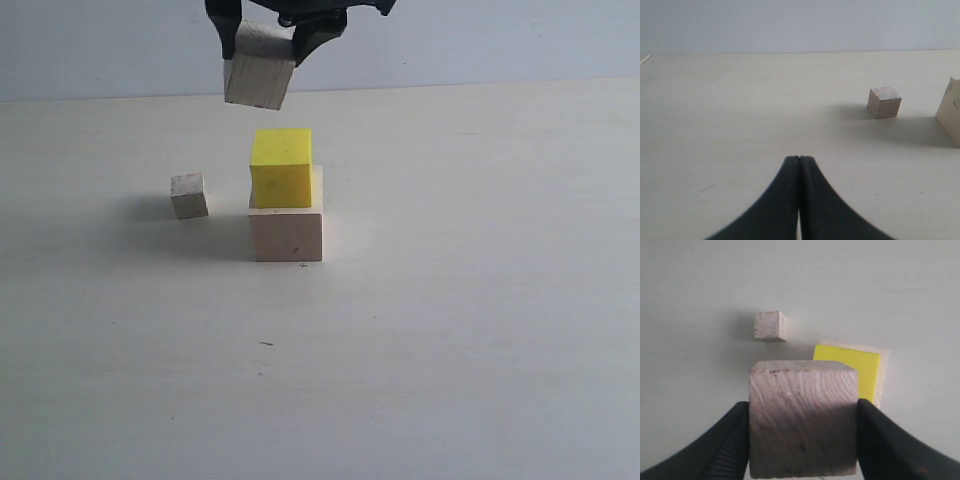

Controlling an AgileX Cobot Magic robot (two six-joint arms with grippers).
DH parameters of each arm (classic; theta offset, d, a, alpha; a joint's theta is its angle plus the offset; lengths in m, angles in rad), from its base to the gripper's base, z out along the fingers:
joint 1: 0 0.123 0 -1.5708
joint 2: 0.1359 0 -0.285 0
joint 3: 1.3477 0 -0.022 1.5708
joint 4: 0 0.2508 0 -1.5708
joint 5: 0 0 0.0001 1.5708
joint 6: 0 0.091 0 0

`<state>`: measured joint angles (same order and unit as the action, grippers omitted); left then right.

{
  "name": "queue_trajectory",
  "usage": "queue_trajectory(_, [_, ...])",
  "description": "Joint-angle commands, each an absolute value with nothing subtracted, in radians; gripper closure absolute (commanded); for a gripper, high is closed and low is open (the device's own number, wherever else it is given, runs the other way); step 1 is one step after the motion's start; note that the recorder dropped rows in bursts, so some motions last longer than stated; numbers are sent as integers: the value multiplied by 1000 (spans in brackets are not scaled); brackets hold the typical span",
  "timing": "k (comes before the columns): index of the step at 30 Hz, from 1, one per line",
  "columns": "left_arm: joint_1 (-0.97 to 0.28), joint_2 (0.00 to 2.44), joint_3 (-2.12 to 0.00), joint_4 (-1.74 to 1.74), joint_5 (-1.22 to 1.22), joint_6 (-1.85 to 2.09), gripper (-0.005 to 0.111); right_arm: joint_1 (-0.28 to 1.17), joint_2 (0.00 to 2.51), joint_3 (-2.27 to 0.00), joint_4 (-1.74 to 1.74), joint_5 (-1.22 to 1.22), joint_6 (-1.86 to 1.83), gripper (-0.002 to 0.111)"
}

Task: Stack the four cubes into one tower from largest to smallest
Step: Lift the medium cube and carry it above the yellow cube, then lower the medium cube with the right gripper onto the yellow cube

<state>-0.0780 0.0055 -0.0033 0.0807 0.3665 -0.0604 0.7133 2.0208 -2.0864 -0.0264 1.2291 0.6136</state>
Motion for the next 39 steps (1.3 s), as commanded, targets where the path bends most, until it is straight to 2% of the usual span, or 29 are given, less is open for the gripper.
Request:
queue_trajectory(1, [-104, 0, 0, 73, 359, -59, 107, 716, 2029, -2100, -125, 1221, 568, 108])
queue_trajectory(7, [-121, 0, 0, 73, 359, -59, 107, 716, 2029, -2100, -123, 1221, 312, 108])
queue_trajectory(14, [-121, 0, 0, 73, 359, -59, 107, 714, 2029, -2100, -125, 1221, -255, 108])
queue_trajectory(21, [-121, 0, 0, 73, 359, -59, 107, 714, 2032, -2100, -132, 1221, -559, 108])
queue_trajectory(30, [-121, 0, 0, 73, 359, -59, 107, 625, 2040, -2100, 155, 1221, -865, 108])
queue_trajectory(39, [-121, 0, 0, 73, 359, -59, 107, 511, 2036, -2100, 281, 1221, -961, 108])
